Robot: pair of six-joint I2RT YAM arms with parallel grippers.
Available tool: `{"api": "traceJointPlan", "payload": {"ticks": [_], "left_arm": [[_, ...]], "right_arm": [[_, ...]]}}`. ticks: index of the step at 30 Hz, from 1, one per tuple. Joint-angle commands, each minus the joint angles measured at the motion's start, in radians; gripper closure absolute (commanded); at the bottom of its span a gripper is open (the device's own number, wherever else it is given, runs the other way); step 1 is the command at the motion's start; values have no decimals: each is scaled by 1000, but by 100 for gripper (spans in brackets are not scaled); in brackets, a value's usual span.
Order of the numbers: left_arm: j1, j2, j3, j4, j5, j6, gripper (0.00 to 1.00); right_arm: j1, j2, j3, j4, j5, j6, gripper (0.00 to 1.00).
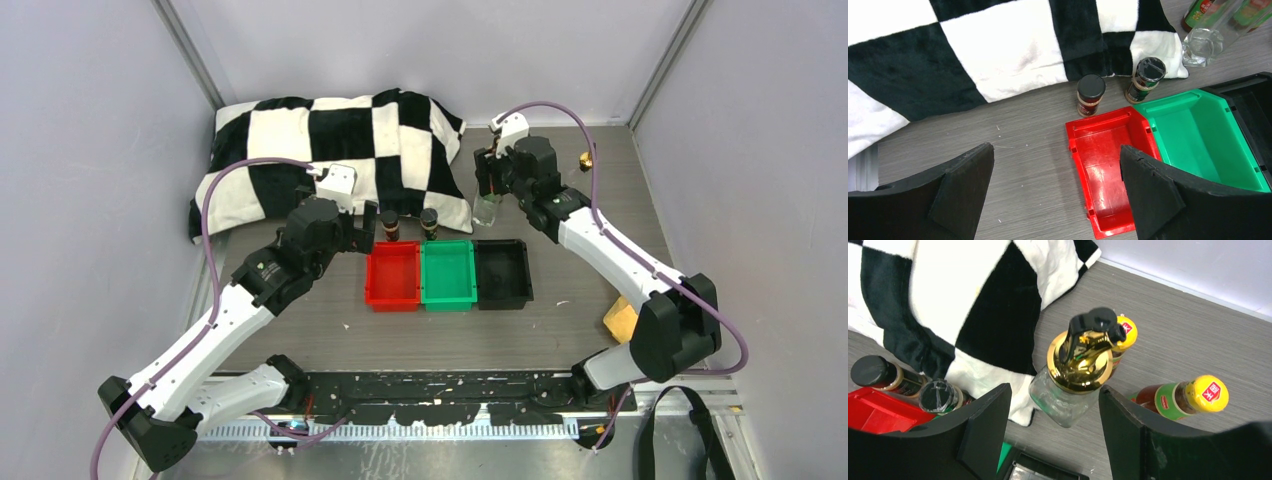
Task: Organize the condiment bottles
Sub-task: Pick up the bottle from the center of the board.
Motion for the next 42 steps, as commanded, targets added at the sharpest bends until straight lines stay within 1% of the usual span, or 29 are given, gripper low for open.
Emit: {"api": "traceJointPlan", "payload": {"ticks": [1,6,13,18,22,26,28,29,31,37,42], "left_arm": [[-4,-14,-2,48,13,-7,3],[-4,-11,-4,47,18,-6,3],[-4,-9,-5,48,21,-6,3],[-4,-7,-6,49,23,-5,3],[-4,-6,-5,49,26,-5,3],[-4,-4,-5,49,27,-6,3],[-4,-3,-5,49,29,-6,3],[-4,-3,-5,49,30,-6,3],[-4,-1,-5,49,29,-6,3],[-4,1,-6,49,29,-6,3],[-4,3,-5,50,29,-6,3]], "right_arm": [[5,21,61,99,12,-23,30],[5,32,43,174,24,-20,34],[6,53,25,232,37,-12,39],[6,65,23,246,47,-12,41],[5,71,18,252,55,-13,45],[5,72,9,256,67,-12,48],[5,71,3,258,69,-12,51],[4,73,3,258,73,-11,54],[4,75,4,257,76,-10,64],[4,87,16,246,87,-9,98],[4,87,25,242,87,-9,99]]}}
